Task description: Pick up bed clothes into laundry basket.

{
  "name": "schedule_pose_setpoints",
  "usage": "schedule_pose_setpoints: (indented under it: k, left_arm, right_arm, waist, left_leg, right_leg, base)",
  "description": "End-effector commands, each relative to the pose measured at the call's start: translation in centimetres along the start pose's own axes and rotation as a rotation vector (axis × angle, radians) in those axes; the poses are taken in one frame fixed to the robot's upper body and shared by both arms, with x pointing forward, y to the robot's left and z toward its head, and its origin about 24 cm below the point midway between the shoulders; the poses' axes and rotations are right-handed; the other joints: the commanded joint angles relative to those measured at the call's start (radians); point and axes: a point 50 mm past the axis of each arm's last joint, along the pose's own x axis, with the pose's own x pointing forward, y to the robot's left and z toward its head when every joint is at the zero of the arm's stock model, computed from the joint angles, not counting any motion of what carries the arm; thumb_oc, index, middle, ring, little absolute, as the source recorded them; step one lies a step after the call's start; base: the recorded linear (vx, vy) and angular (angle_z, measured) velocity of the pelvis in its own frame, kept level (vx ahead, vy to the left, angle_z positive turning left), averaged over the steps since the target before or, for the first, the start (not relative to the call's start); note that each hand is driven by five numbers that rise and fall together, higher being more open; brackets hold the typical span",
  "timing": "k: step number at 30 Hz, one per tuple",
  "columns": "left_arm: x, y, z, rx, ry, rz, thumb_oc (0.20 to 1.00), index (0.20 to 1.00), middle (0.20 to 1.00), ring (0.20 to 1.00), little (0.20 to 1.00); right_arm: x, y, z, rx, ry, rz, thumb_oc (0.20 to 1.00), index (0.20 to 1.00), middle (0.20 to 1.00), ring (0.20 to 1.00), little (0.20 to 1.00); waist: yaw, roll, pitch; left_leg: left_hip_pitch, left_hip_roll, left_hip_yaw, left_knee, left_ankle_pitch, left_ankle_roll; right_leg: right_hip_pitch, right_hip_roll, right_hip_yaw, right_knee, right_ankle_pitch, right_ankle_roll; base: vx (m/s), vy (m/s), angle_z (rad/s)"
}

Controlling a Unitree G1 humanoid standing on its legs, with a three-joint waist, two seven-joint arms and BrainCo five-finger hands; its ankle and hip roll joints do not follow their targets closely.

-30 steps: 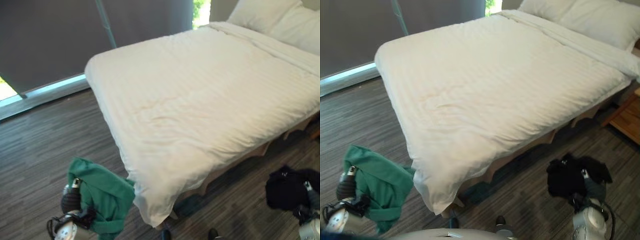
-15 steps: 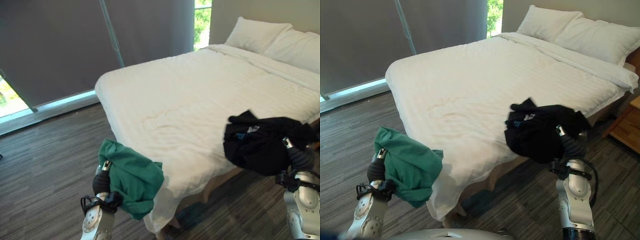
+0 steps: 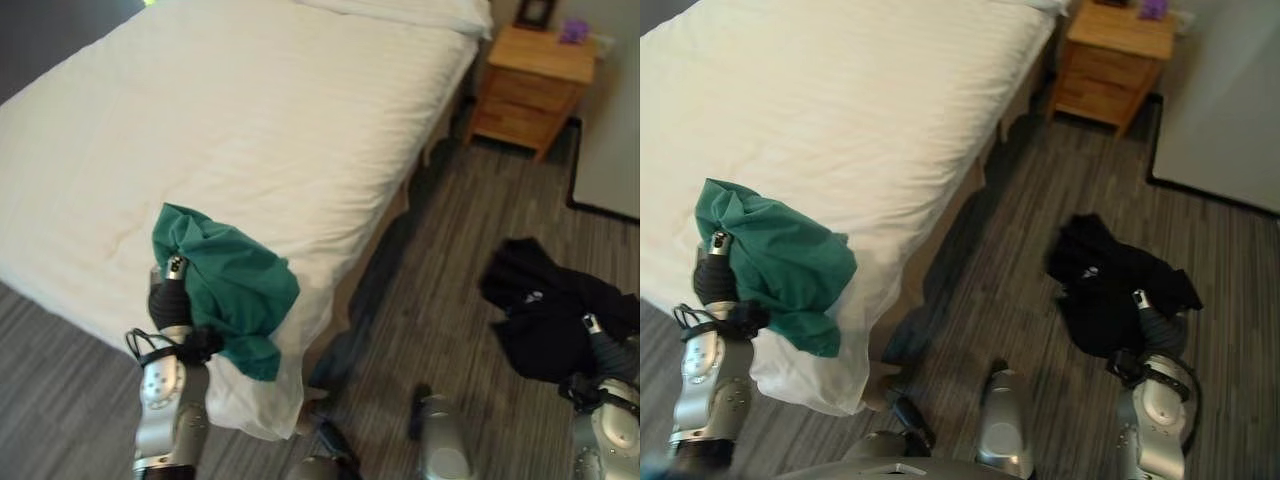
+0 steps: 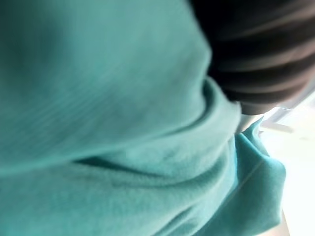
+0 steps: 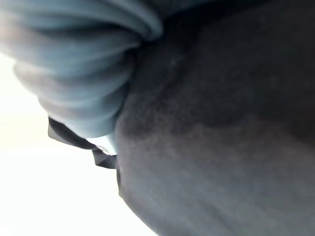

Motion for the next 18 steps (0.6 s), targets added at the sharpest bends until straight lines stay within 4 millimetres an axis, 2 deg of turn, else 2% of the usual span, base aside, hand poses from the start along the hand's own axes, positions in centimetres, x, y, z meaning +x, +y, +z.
schedule_pose_setpoints:
  k: [1, 2, 4, 5, 6, 7, 8, 9, 10, 11, 12, 13, 15, 16, 18]
  left_arm:
    - [-0.2, 0.9, 3.7, -0.002, -0.191, 0.029, 0.200, 0.200, 0.200, 0.200, 0.200]
    - [-0.6, 1.3, 3.7, -0.018, -0.194, 0.054, 0.200, 0.200, 0.200, 0.200, 0.200]
    - [-0.8, 1.3, 3.3, -0.049, -0.181, 0.069, 0.200, 0.200, 0.200, 0.200, 0.200]
    - [-0.7, 1.2, 3.0, -0.053, -0.168, 0.069, 0.200, 0.200, 0.200, 0.200, 0.200]
    - [-0.7, 1.2, 2.5, -0.060, -0.156, 0.074, 0.200, 0.200, 0.200, 0.200, 0.200]
    - [-0.7, 1.1, 2.3, -0.069, -0.153, 0.073, 0.200, 0.200, 0.200, 0.200, 0.200]
    - [-0.9, 1.2, 2.2, -0.078, -0.152, 0.083, 0.200, 0.200, 0.200, 0.200, 0.200]
    - [-1.1, 1.6, 2.3, -0.061, -0.149, 0.090, 0.200, 0.200, 0.200, 0.200, 0.200]
    - [-1.2, 1.9, 2.7, -0.025, -0.162, 0.087, 0.200, 0.200, 0.200, 0.200, 0.200]
    - [-1.3, 2.2, 3.3, 0.010, -0.184, 0.094, 0.200, 0.200, 0.200, 0.200, 0.200]
    - [-1.5, 2.6, 3.3, 0.018, -0.185, 0.107, 0.200, 0.200, 0.200, 0.200, 0.200]
    - [-1.5, 2.6, 3.3, 0.018, -0.185, 0.107, 0.200, 0.200, 0.200, 0.200, 0.200]
    - [-1.9, 3.5, 3.5, 0.053, -0.177, 0.109, 0.200, 0.200, 0.200, 0.200, 0.200]
    - [-1.9, 3.5, 3.5, 0.054, -0.176, 0.109, 0.200, 0.200, 0.200, 0.200, 0.200]
    - [-1.5, 2.9, 3.3, 0.039, -0.175, 0.075, 0.200, 0.200, 0.200, 0.200, 0.200]
  right_arm:
    - [2.4, 3.8, 5.3, 0.098, -0.281, 0.122, 0.200, 0.200, 0.200, 0.200, 0.200]
    - [2.6, 4.8, 6.1, 0.137, -0.311, 0.171, 0.200, 0.200, 0.200, 0.200, 0.200]
    - [2.7, 5.0, 6.5, 0.162, -0.320, 0.208, 0.200, 0.200, 0.200, 0.200, 0.200]
    - [2.9, 5.2, 6.6, 0.172, -0.316, 0.214, 0.200, 0.200, 0.200, 0.200, 0.200]
    - [3.2, 5.6, 6.5, 0.176, -0.309, 0.247, 0.200, 0.200, 0.200, 0.200, 0.200]
    - [3.3, 5.7, 6.8, 0.179, -0.309, 0.267, 0.200, 0.200, 0.200, 0.200, 0.200]
    - [3.2, 5.3, 6.4, 0.210, -0.287, 0.260, 0.200, 0.200, 0.200, 0.200, 0.200]
    - [3.0, 4.8, 5.9, 0.198, -0.271, 0.249, 0.200, 0.200, 0.200, 0.200, 0.200]
    - [2.8, 4.3, 5.4, 0.154, -0.255, 0.238, 0.200, 0.200, 0.200, 0.200, 0.200]
    - [2.7, 3.8, 4.9, 0.127, -0.237, 0.221, 0.200, 0.200, 0.200, 0.200, 0.200]
    - [2.7, 3.5, 4.7, 0.146, -0.225, 0.212, 0.200, 0.200, 0.200, 0.200, 0.200]
    - [2.7, 3.5, 4.7, 0.146, -0.224, 0.212, 0.200, 0.200, 0.200, 0.200, 0.200]
    - [2.6, 3.1, 4.3, 0.227, -0.212, 0.197, 0.200, 0.200, 0.200, 0.200, 0.200]
    - [2.6, 3.1, 4.3, 0.227, -0.210, 0.197, 0.200, 0.200, 0.200, 0.200, 0.200]
    - [2.4, 2.8, 4.6, 0.207, -0.223, 0.207, 0.200, 0.200, 0.200, 0.200, 0.200]
  waist:
    - [0.069, -0.050, -0.073]
    - [0.106, -0.050, -0.067]
    - [0.122, -0.054, -0.042]
    - [0.138, -0.060, -0.031]
    - [0.179, -0.062, 0.000]
    - [0.198, -0.070, 0.019]
    - [0.196, -0.092, 0.022]
    - [0.198, -0.108, 0.013]
    - [0.208, -0.111, 0.004]
    - [0.219, -0.104, -0.012]
    - [0.218, -0.103, -0.019]
    - [0.219, -0.103, -0.018]
    - [0.225, -0.095, -0.040]
    - [0.228, -0.097, -0.041]
    - [0.202, -0.088, -0.055]
  left_leg:
    - [-0.169, -0.084, 0.036, -0.038, 0.133, -0.064]
    - [-0.214, -0.032, 0.082, -0.015, 0.173, -0.107]
    - [-0.303, 0.038, 0.077, 0.082, 0.202, -0.165]
    - [-0.337, 0.076, 0.020, 0.150, 0.210, -0.192]
    - [-0.367, 0.085, -0.156, 0.243, 0.221, -0.203]
    - [-0.373, 0.061, -0.332, 0.345, 0.205, -0.207]
    - [-0.386, 0.033, -0.476, 0.457, 0.152, -0.198]
    - [-0.380, 0.004, -0.551, 0.483, 0.122, -0.191]
    - [-0.355, -0.044, -0.644, 0.458, 0.101, -0.180]
    - [-0.302, -0.090, -0.728, 0.371, 0.057, -0.155]
    - [-0.282, -0.101, -0.743, 0.332, 0.033, -0.143]
    - [-0.280, -0.101, -0.741, 0.331, 0.034, -0.143]
    - [-0.196, -0.163, -0.779, 0.209, 0.016, -0.122]
    - [-0.187, -0.162, -0.775, 0.204, 0.007, -0.122]
    - [-0.139, -0.163, -0.763, 0.137, 0.021, -0.119]
  right_leg:
    - [0.304, 0.084, -0.059, -0.266, -0.076, 0.049]
    - [0.341, 0.134, -0.107, -0.481, -0.159, 0.022]
    - [0.395, 0.219, 0.000, -0.679, -0.171, -0.010]
    - [0.411, 0.235, 0.023, -0.706, -0.162, -0.026]
    - [0.398, 0.240, 0.070, -0.697, -0.151, -0.045]
    - [0.372, 0.221, 0.096, -0.681, -0.136, -0.057]
    - [0.347, 0.199, 0.095, -0.678, -0.117, -0.055]
    - [0.337, 0.195, 0.104, -0.684, -0.101, -0.052]
    - [0.328, 0.208, 0.130, -0.686, -0.093, -0.049]
    - [0.320, 0.234, 0.168, -0.692, -0.088, -0.048]
    - [0.318, 0.247, 0.191, -0.699, -0.083, -0.049]
    - [0.319, 0.246, 0.193, -0.699, -0.082, -0.049]
    - [0.290, 0.283, 0.261, -0.709, -0.048, -0.057]
    - [0.296, 0.283, 0.264, -0.710, -0.056, -0.056]
    - [0.269, 0.288, 0.290, -0.722, -0.028, -0.056]
  base:
    - [-0.56, -0.317, -1.39]
    - [-0.53, -0.409, -1.68]
    - [-0.50, -0.418, -1.65]
    - [-0.46, -0.279, -1.08]
    - [-0.46, -0.094, -0.91]
    - [-0.55, -0.093, -1.63]
    - [-0.43, -0.102, -1.98]
    - [-0.30, -0.133, -1.58]
    - [-0.14, -0.102, -0.36]
    - [-0.10, -0.081, -0.27]
    - [-0.05, -0.048, -0.62]
    - [-0.07, -0.012, -1.04]
    - [-0.07, 0.042, -0.57]
    - [-0.11, 0.076, -0.93]
    - [-0.12, 0.096, -1.28]
